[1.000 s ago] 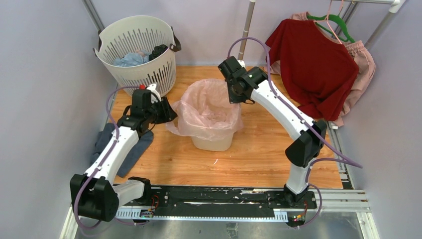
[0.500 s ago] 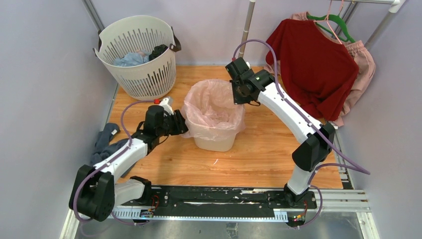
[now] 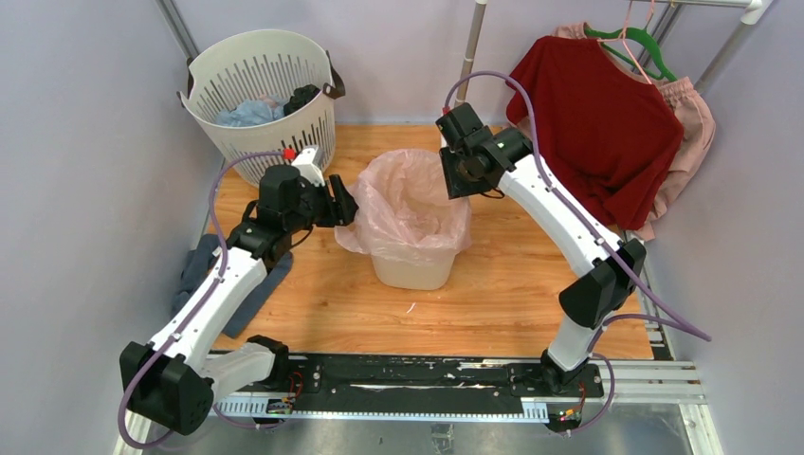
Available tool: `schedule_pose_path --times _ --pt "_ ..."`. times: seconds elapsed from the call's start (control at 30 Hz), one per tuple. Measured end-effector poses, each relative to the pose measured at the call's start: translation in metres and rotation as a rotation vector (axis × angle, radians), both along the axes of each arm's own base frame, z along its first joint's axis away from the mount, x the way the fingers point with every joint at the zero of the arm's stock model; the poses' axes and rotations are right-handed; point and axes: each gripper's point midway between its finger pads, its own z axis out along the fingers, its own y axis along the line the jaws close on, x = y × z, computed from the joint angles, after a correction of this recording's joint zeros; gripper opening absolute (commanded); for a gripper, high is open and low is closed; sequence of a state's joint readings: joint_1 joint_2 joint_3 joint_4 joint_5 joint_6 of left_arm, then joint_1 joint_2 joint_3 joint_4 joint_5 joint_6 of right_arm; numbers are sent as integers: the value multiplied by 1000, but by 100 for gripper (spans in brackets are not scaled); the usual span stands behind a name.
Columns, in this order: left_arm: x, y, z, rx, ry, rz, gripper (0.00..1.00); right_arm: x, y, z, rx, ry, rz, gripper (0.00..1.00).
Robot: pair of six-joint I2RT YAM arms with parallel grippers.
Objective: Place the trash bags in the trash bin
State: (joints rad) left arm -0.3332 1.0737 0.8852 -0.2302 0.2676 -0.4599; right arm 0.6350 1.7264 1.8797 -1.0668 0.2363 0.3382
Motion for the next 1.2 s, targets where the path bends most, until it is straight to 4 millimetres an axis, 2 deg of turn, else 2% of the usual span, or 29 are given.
schedule_pose_path --times 0.1,0.17,0.23,0.5,0.6,0.73,0.8,0.9,0.93,1.0,1.07,1.2 --pt "-6 3 2 28 28 -4 61 -2 -1 8 5 -11 13 45" --pt "-12 6 -5 48 68 -5 70 -4 -2 11 7 -14 19 45" --pt "-21 9 -17 78 122 -9 70 -4 -2 12 7 -14 23 45" --pt "-37 17 -41 109 183 -2 75 -10 -3 14 10 3 36 45" --pt "-45 21 -45 96 166 9 75 -15 -1 28 46 -10 51 45" --pt "-43 20 -31 71 106 12 75 -23 12 67 141 -79 109 44" --pt "-40 18 -27 63 86 10 74 -31 24 89 183 -116 164 36" --pt "-39 17 -24 54 71 6 74 -45 44 99 211 -117 258 10" --pt "-39 17 -21 51 63 6 74 -49 51 98 214 -109 294 0" --pt "-40 17 -15 43 42 8 74 -61 74 87 222 -62 382 0" --pt "-41 18 -11 37 27 9 74 -65 87 75 229 -30 424 0" --pt "-41 19 -5 31 4 13 73 -75 116 25 231 89 500 0"
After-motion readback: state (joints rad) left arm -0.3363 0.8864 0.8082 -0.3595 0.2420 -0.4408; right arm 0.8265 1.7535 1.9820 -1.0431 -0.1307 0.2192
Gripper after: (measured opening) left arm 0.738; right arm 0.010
